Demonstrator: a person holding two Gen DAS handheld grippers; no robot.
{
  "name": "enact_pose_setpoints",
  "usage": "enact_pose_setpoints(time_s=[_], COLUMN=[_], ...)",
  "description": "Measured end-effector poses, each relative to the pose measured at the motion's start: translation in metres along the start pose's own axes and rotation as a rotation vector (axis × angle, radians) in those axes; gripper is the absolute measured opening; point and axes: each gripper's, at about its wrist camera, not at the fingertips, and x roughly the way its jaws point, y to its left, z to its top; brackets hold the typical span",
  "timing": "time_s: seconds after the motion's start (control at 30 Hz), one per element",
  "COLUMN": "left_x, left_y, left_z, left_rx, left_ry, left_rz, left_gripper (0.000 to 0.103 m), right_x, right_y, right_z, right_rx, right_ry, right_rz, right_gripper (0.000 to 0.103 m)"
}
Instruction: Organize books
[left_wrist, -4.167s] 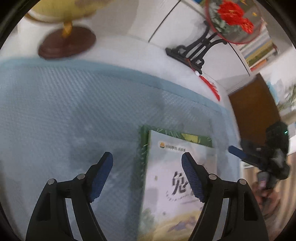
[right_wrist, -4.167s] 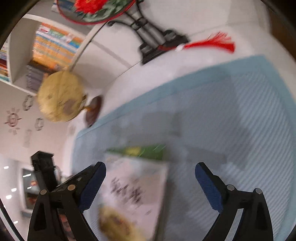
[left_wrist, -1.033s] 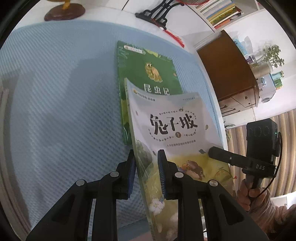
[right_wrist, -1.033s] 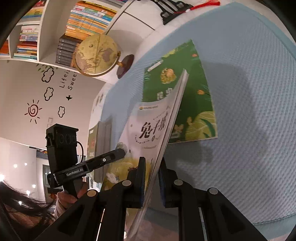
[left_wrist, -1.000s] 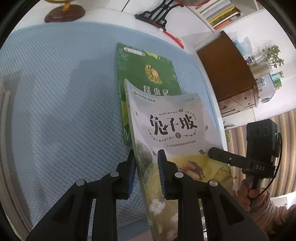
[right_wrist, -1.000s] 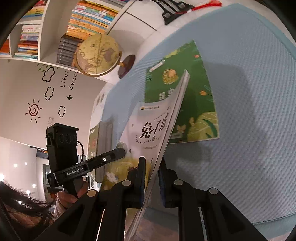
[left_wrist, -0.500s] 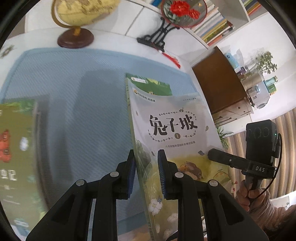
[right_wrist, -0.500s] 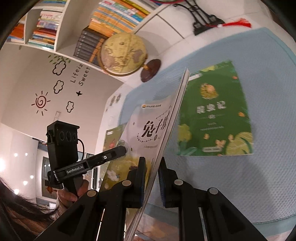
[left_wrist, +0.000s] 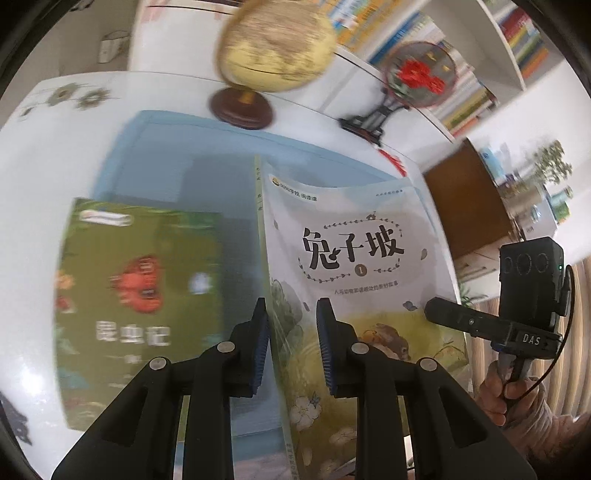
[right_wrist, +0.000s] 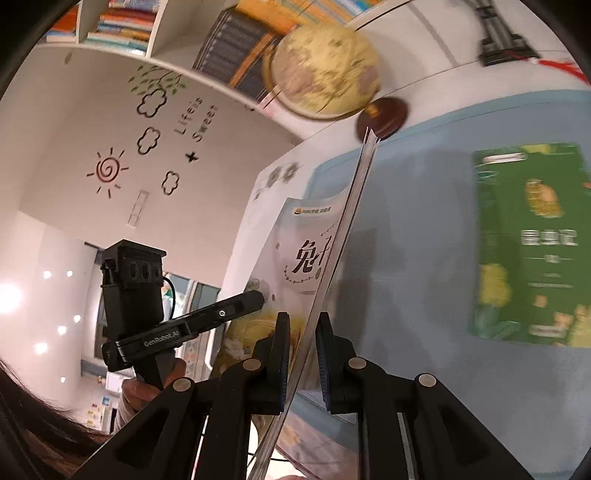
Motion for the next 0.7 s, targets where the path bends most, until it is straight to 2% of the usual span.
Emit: enact_pose_setpoints(time_s=[0.37,0.7], left_x=[-0.031,-0.02], left_y=[0.09,0.147], left_z=[-0.002,-0.011], left_rx=[-0.107,-0.179], left_ry=[-0.051,-0.029], left_rz=[0.079,0.13], left_gripper=[0.021,0.023], right_x=[0.101,0.169], right_y=[0.034,0.027], right_z=[0.007,0.002], right_rx=[-0.041,0.004], right_ry=[0.092,0.156], right_rz=[0.063,0.073], right_gripper=[0.016,0.017])
